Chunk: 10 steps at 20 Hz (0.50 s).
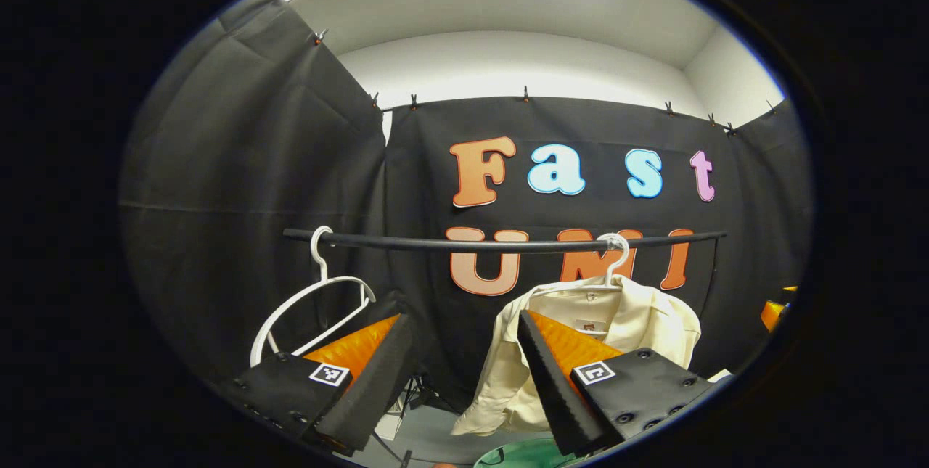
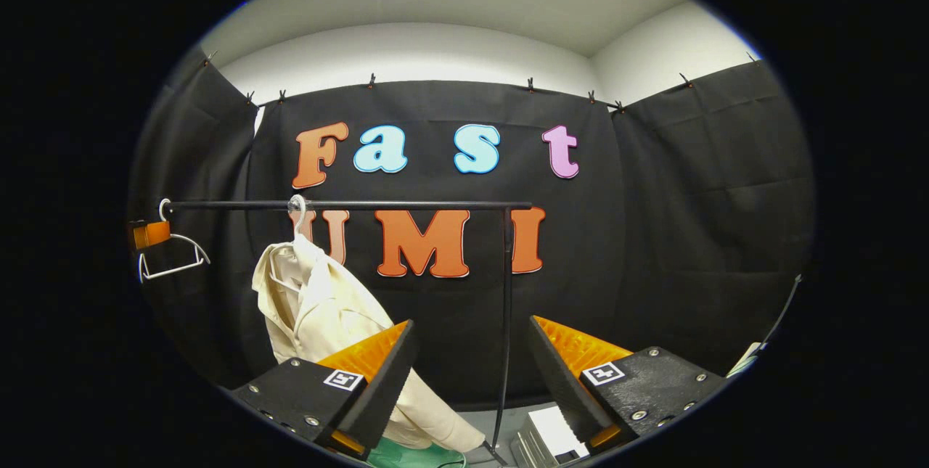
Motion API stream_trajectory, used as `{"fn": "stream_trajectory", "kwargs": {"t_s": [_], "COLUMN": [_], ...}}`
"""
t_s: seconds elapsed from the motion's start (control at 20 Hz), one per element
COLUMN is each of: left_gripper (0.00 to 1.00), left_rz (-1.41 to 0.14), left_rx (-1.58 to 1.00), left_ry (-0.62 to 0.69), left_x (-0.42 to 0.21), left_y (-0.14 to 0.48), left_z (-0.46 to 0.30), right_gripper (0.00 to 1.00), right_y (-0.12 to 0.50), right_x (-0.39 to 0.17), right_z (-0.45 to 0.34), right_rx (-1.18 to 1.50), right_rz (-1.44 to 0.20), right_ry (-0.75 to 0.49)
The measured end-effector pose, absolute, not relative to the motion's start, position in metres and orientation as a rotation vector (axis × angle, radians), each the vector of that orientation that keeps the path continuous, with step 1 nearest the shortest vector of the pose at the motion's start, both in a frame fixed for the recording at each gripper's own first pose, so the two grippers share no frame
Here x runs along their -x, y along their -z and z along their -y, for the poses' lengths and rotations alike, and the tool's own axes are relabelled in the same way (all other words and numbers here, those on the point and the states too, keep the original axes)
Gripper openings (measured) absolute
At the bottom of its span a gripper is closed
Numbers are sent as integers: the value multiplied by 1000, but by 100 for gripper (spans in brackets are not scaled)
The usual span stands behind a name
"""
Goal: Grasp the clothes on the hanger with both hands and then place them into the laundry hamper below.
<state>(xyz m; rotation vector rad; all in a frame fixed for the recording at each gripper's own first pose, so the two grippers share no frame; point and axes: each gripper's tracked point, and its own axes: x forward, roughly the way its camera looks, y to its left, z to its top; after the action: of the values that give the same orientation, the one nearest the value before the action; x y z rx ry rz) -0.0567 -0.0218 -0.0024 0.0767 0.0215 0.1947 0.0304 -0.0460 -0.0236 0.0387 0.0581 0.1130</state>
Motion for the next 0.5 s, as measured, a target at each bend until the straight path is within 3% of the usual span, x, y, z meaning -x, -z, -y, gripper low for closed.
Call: {"fn": "stream_trajectory", "kwargs": {"t_s": [0.25,0.4,0.45,0.5], "left_gripper": [99,93,99,96], "left_rz": [-29,-38,-49,-62], "left_rx": [-82,-85,-82,-84], "left_ry": [-153,-131,-116,-102], "left_x": [42,32,27,24], "left_y": [10,24,31,41], "left_z": [5,-3,-3,-4], "right_gripper": [94,94,94,94], "right_y": [25,39,47,56], "right_x": [-22,-20,-20,-21], "right_z": [17,-8,-16,-26], "right_rx": [-28,-40,-44,-47], "right_rz": [-52,-73,-88,-104], "right_ry": [-88,-86,-87,-89]}}
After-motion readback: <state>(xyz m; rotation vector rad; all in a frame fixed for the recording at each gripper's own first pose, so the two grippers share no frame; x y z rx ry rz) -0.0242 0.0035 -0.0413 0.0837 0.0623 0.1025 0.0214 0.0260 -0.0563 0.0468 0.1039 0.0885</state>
